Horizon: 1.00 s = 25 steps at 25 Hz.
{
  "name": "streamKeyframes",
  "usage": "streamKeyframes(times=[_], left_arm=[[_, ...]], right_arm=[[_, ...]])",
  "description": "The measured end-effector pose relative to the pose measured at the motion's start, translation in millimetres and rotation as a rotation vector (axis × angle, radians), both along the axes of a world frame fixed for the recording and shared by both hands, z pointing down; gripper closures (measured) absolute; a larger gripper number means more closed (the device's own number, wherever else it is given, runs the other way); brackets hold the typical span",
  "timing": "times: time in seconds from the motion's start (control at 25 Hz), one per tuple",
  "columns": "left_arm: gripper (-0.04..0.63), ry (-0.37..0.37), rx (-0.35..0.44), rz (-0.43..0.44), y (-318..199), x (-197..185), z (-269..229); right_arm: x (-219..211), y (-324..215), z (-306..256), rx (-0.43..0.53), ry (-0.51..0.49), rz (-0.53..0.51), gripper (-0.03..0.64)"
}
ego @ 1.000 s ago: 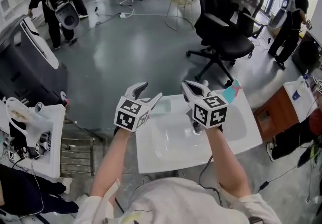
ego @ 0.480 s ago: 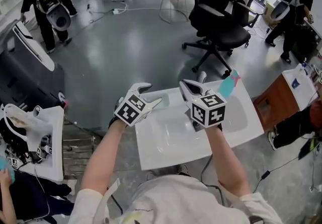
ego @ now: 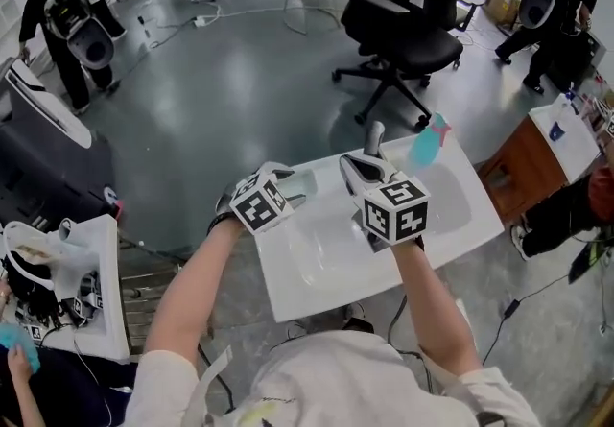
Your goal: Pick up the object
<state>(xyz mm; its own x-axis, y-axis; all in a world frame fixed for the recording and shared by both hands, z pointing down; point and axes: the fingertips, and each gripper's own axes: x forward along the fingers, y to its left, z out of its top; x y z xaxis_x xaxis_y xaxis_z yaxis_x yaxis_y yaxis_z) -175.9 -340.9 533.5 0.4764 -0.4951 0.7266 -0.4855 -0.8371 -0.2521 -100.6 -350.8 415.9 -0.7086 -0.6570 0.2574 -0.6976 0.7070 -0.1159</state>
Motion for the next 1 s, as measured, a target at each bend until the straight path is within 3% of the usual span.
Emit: streamKeyframes(times=[0.32, 0.72, 1.0], left_arm=[[0.368, -0.069, -0.069, 0.089, 5.7, 5.4, 30.9], [0.376, -0.108, -0.129, 0.127, 0.7, 8.6, 62.3], [0.419, -0.16, -0.169, 0.156, -0.6, 8.5, 89.2]], right_arm=[[3.5, 6.9, 13.3, -0.022, 0.003, 0.044, 0.614], [4.8, 13.2, 33.7, -0.058, 0.016, 0.074, 0.614], [17.2, 14.3, 47.3, -0.086, 0.019, 0.105, 0.614]])
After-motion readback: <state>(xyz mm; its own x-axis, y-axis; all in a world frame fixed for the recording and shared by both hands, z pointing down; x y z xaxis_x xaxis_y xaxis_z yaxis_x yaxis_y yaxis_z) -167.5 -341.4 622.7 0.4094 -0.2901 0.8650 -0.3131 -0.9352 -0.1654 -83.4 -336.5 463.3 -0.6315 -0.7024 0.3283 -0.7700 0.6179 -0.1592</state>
